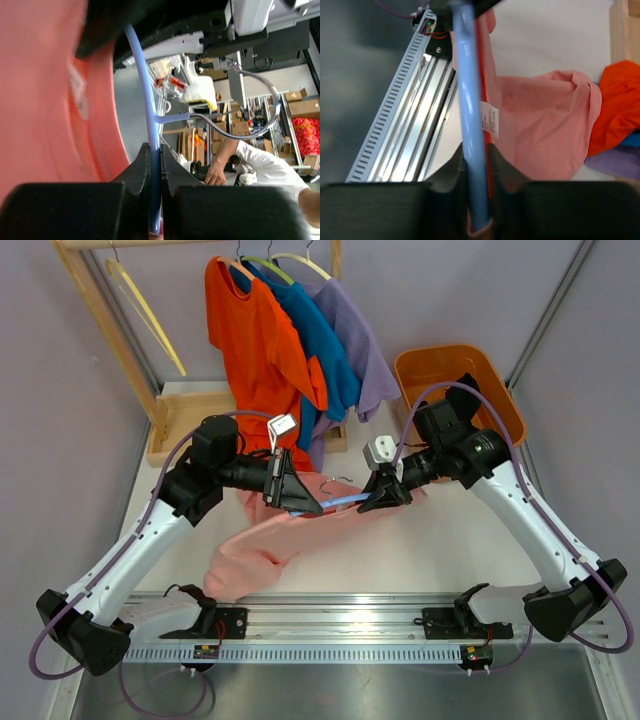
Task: Remove the t-shirt from the hanger
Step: Pick up the hanger from the clothesline.
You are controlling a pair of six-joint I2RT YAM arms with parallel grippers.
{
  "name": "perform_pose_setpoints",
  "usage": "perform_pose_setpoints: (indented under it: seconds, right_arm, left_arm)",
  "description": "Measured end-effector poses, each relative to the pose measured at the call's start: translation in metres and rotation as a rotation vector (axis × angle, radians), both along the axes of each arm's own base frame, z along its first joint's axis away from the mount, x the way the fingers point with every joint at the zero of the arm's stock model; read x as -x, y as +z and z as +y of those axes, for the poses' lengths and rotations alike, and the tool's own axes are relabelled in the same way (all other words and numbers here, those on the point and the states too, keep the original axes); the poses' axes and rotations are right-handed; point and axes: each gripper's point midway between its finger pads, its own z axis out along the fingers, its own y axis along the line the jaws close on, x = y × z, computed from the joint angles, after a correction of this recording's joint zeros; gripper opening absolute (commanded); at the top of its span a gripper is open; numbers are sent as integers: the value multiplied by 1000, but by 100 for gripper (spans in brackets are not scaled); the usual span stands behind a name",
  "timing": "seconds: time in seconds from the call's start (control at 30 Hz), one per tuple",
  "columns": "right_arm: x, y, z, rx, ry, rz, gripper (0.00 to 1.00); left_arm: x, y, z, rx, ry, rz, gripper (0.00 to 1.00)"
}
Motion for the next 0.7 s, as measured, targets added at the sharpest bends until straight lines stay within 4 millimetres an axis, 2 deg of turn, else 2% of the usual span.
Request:
perform_pose_setpoints:
  seconds: [0.07, 0.13, 0.2, 0.23, 0.37, 0.47, 0.7]
  right_arm:
    - [8, 2, -1, -9, 17, 0, 3]
    - [10, 4, -3, -13, 19, -27, 6]
    - [11, 6, -6, -5, 15, -47, 6]
    - [11, 5, -8, 7, 14, -51, 5]
    - [16, -3, -17, 78, 18, -36, 0]
    - [20, -12, -24, 125, 16, 3, 0]
    - [23, -17, -26, 167, 3, 73, 0]
  left_arm:
    - [-5, 1, 3, 7, 10, -13, 2]
    - [-3, 3, 3, 9, 0, -43, 22]
    - [-5, 6, 1, -7, 7, -89, 32]
    - [-6, 8, 1, -20, 16, -116, 52]
    - [-16, 25, 5, -57, 67, -282, 77]
    - [-19, 31, 14, -75, 109, -411, 85]
    - [-9, 22, 38, -102, 163, -614, 88]
